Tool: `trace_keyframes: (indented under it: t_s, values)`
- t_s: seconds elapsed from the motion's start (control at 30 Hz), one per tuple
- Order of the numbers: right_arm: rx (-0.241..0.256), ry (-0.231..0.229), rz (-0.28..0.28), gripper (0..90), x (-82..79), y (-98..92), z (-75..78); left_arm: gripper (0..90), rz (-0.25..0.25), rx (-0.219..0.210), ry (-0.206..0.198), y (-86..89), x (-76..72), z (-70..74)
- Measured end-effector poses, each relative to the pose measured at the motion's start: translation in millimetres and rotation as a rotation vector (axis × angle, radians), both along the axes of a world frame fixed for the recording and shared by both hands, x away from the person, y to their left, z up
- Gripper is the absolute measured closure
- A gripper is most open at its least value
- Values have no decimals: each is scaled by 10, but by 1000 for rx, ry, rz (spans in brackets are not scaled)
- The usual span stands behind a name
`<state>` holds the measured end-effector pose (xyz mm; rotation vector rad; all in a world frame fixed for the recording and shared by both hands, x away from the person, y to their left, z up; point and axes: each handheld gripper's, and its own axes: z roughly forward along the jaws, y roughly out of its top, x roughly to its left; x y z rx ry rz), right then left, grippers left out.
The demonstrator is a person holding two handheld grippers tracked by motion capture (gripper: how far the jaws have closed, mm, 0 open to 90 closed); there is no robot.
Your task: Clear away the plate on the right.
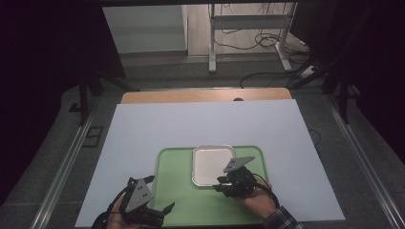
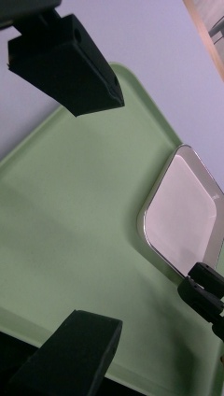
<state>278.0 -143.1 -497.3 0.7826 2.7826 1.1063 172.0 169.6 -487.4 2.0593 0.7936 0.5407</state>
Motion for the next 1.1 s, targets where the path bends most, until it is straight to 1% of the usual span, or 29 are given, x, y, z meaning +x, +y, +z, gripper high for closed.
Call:
trace_keyframes:
  t_s: [0.2, 0.47, 0.73, 1.1]
  values:
    - [4, -7, -20, 597, 19, -64, 26, 0, -1, 0, 0, 0, -1, 1]
    - [32, -14, -77, 525, 71, -199, 82, 0, -1, 0, 0, 1, -1, 2]
    - [40, -42, -113, 480, 86, -311, 146, 0, -1, -1, -1, 2, -3, 4]
    - [25, -83, -143, 438, 90, -426, 196, 0, -2, 1, -2, -1, -4, 4]
